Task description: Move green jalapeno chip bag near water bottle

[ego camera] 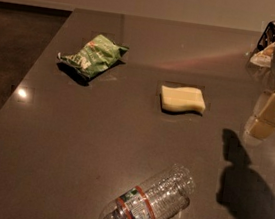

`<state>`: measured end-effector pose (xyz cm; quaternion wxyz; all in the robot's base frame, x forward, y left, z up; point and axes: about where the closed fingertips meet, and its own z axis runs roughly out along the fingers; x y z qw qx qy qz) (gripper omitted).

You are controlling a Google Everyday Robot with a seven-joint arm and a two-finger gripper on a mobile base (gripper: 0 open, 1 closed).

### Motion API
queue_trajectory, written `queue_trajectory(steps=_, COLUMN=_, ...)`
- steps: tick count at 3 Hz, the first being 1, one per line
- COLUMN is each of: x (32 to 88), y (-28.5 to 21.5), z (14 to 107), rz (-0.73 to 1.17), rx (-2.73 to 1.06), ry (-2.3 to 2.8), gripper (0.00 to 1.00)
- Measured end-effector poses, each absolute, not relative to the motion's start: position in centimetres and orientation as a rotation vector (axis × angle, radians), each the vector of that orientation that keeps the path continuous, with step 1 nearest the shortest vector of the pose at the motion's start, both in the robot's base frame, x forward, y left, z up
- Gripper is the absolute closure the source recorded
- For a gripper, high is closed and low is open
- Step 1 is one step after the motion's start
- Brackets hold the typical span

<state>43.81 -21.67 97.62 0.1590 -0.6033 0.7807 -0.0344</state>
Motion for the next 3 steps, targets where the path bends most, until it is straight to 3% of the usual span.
queue_trajectory(steps=3, x=47.2, y=-20.5, z=98.2, rz=-0.035, rx=-1.7, ry=2.215, gripper=0.0)
